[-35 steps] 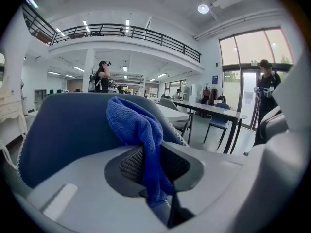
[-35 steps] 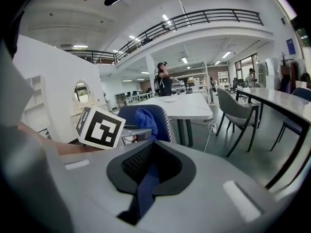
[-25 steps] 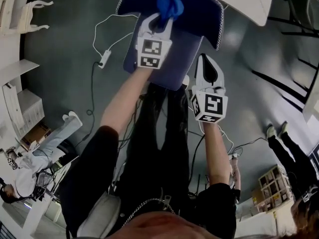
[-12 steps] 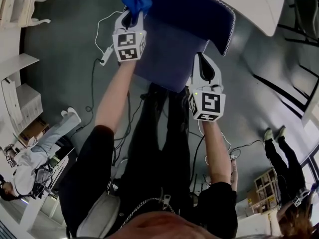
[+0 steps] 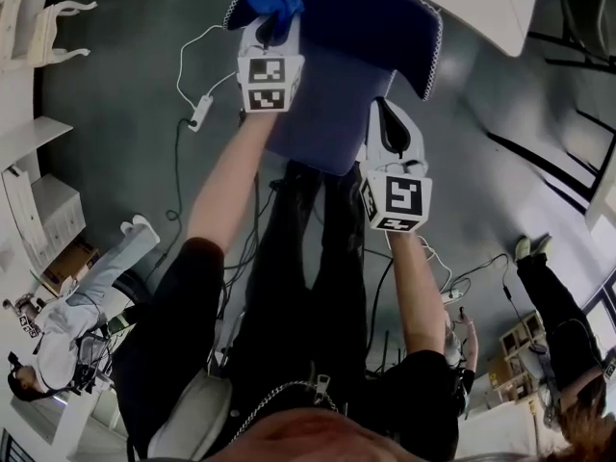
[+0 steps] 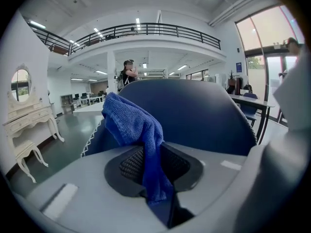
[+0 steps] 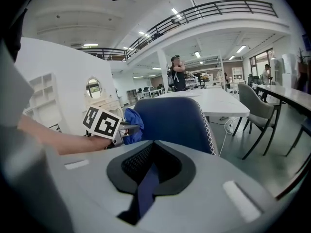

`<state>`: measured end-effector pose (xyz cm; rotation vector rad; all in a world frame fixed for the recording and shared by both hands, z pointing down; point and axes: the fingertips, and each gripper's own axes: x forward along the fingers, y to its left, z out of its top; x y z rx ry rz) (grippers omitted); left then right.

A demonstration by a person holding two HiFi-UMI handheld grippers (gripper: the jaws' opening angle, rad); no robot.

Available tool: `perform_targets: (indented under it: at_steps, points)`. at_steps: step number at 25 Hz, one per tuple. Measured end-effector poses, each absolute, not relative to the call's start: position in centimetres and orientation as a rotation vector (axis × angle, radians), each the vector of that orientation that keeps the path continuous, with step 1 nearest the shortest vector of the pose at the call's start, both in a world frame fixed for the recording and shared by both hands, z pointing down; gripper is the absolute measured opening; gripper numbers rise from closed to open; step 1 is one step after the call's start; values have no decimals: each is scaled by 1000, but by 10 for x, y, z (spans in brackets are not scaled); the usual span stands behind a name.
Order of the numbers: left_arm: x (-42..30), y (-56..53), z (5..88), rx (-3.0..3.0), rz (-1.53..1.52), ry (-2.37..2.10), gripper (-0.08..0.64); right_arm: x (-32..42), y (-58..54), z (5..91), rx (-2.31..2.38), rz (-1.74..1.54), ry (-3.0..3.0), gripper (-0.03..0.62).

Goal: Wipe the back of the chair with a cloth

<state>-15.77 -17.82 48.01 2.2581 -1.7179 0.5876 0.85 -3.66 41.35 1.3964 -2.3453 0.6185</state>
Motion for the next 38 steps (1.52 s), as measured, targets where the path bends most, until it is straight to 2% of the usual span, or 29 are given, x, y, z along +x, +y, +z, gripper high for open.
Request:
perform_targets:
  at_steps: [10, 29, 38]
  points:
    - [-101, -169, 492, 2317, 573, -1616, 83, 39, -24, 417, 1480, 636, -2302, 3]
    - [64, -119, 501, 2511, 589, -1299, 83, 118, 6, 420, 1643, 659, -2208, 3]
    - [65, -91, 486, 2546, 521, -1260, 83, 132, 6, 421, 1665, 657, -2191, 3]
